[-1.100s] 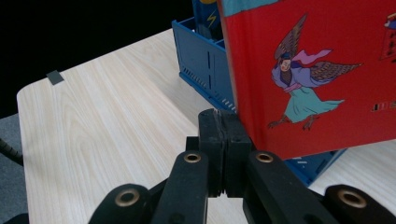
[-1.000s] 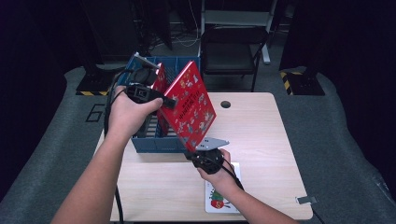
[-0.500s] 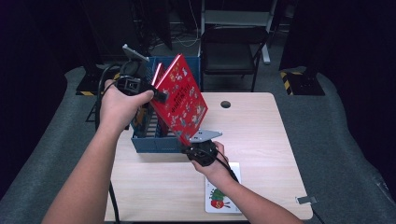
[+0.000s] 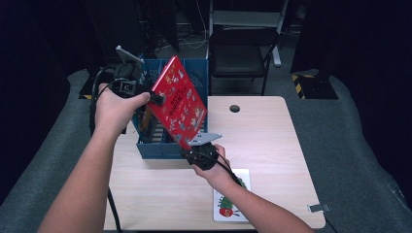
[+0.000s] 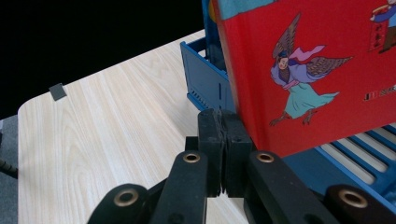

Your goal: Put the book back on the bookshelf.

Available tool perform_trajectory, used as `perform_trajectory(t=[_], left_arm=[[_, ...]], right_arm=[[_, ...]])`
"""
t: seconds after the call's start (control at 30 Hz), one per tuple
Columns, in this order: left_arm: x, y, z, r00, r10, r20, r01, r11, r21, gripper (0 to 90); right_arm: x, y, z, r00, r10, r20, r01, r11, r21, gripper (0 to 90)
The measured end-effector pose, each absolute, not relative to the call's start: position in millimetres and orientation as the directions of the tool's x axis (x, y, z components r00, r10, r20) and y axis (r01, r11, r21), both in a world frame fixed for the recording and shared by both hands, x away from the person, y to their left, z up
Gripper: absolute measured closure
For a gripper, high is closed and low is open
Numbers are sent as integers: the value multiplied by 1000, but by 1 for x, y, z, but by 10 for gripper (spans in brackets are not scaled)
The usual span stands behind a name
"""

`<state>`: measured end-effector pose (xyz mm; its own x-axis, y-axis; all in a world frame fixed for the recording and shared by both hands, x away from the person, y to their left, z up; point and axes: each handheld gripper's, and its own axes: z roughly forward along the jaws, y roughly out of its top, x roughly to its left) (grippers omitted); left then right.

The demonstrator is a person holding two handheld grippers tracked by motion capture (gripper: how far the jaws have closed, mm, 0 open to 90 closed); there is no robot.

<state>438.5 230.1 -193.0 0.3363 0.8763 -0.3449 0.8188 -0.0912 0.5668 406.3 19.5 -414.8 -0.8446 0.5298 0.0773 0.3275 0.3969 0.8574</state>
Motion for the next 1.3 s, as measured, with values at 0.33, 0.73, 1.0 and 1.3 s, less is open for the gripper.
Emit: perform_trajectory(t=[0.33,0.73,1.0,1.3], left_arm=[[441,240,-193,300,893,-335,829,-70,555,790],[436,250,-185,290,906,-308,830,-78,552,791],[435,264,-186,258,916,-308,838,-53,543,790],[439,268,-188,240,928,-284,848,-59,526,790]], right_arm=[[418,31,-415,-859,504,94,332,407,851,886],[422,46,-411,-875,476,89,315,419,852,886],[421,59,-411,-884,459,85,304,427,851,882],[427,68,-414,-891,448,72,292,445,846,882]])
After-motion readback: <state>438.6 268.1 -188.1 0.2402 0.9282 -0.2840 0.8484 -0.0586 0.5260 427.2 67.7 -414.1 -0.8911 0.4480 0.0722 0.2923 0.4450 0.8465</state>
